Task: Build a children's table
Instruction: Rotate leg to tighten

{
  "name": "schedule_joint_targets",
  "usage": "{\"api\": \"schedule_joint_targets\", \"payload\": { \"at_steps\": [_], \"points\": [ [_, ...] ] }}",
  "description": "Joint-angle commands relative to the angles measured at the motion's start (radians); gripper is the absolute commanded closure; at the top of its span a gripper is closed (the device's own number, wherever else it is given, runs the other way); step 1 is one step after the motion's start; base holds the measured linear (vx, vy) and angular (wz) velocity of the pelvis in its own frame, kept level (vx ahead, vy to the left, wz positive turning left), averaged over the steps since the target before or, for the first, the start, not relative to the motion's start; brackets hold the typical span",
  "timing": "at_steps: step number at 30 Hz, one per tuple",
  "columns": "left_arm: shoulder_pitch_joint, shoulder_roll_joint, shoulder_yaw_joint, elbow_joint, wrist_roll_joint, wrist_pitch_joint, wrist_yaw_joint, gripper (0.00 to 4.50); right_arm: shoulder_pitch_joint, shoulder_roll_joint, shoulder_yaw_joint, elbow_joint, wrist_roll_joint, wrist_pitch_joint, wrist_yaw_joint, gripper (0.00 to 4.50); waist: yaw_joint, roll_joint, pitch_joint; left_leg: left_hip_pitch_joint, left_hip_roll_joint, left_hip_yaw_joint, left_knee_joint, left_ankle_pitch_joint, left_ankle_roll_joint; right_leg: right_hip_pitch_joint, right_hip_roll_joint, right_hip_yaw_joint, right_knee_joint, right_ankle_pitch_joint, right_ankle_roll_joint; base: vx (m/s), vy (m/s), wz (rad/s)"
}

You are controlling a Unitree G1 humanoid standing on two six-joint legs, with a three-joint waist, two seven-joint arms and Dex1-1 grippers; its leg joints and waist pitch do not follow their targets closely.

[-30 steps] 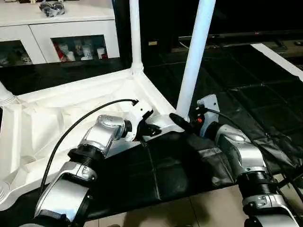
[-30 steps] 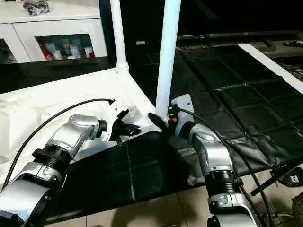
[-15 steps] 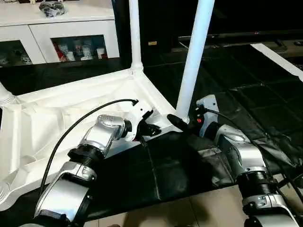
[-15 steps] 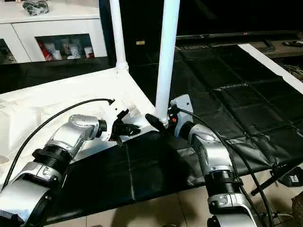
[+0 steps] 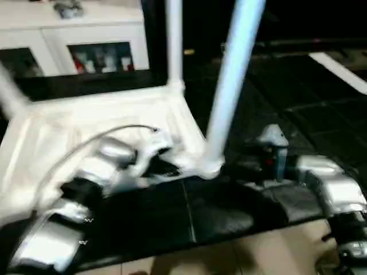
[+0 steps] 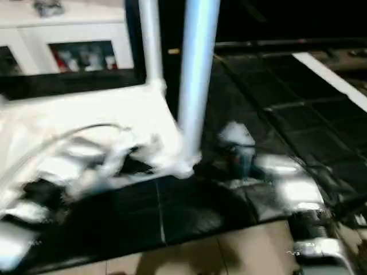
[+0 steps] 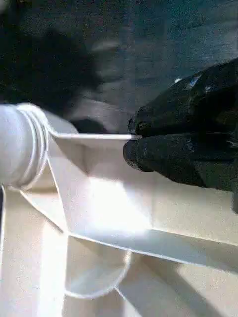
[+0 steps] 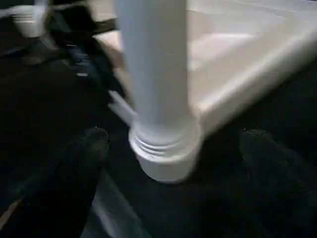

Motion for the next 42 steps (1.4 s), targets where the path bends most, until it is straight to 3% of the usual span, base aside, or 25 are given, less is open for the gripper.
{"api": "schedule_joint_targets", "payload": {
  "at_steps": [1,3,8,15,25,35,36,42],
  "points": [
    [-0.015,-0.036,-0.026,-0.038,-0.018,-0.021,-0.035,4.5,-0.007,0.001,0.019,-0.023,0.016,0.008,0.019,0.07,0.006,-0.002,-0.069,0.016,0.045,-0.009,-0.062,-0.203,0.061,0.057,-0.074,0.06,-0.08,-0.3,-0.204,0.0,0.0,0.0],
    [-0.01,-0.03,-0.028,-0.041,-0.023,-0.032,-0.047,4.5,0.0,-0.012,0.026,-0.039,0.026,0.017,0.046,0.07,0.016,-0.003,-0.069,0.025,0.052,-0.007,-0.066,-0.203,0.047,0.049,-0.07,0.063,-0.078,-0.294,-0.206,0.0,0.0,0.0],
    [0.01,-0.006,-0.042,-0.054,-0.034,-0.083,-0.116,4.5,0.008,-0.044,0.046,-0.051,0.042,0.02,0.113,0.07,0.023,-0.009,-0.073,0.011,0.048,-0.008,-0.065,-0.179,0.053,0.059,-0.071,0.066,-0.065,-0.23,-0.204,0.0,0.0,0.0],
    [0.047,0.007,-0.056,-0.099,-0.035,-0.097,-0.147,4.5,0.007,-0.04,0.064,-0.048,0.037,-0.012,0.129,0.07,0.025,-0.009,-0.072,0.012,0.049,-0.006,-0.064,-0.163,0.053,0.054,-0.071,0.066,-0.065,-0.249,-0.2,0.0,0.0,0.0],
    [0.064,0.006,-0.05,-0.117,-0.034,-0.099,-0.128,4.5,-0.008,-0.024,0.087,0.008,0.02,-0.061,0.135,0.97,0.025,-0.011,-0.072,0.011,0.048,-0.006,-0.064,-0.167,0.049,0.054,-0.072,0.066,-0.066,-0.262,-0.194,0.0,0.0,0.0],
    [0.065,0.001,-0.046,-0.113,-0.032,-0.096,-0.111,4.5,-0.02,-0.017,0.095,0.045,0.021,-0.068,0.144,1.81,0.025,-0.012,-0.073,0.011,0.046,-0.005,-0.062,-0.158,0.055,0.055,-0.071,0.066,-0.066,-0.262,-0.192,0.0,0.0,0.0],
    [0.064,0.0,-0.045,-0.112,-0.031,-0.095,-0.107,4.5,-0.02,-0.016,0.094,0.047,0.022,-0.068,0.145,2.1,0.025,-0.012,-0.073,0.011,0.047,-0.006,-0.063,-0.156,0.056,0.055,-0.071,0.066,-0.066,-0.259,-0.194,0.0,0.0,0.0],
    [0.055,-0.017,-0.029,-0.094,-0.032,-0.078,-0.067,4.5,-0.015,-0.002,0.09,0.036,0.048,-0.049,0.148,2.42,0.026,-0.013,-0.072,0.012,0.046,-0.005,-0.063,-0.167,0.054,0.055,-0.071,0.066,-0.068,-0.276,-0.191,0.0,0.0,0.0]
  ]
}}
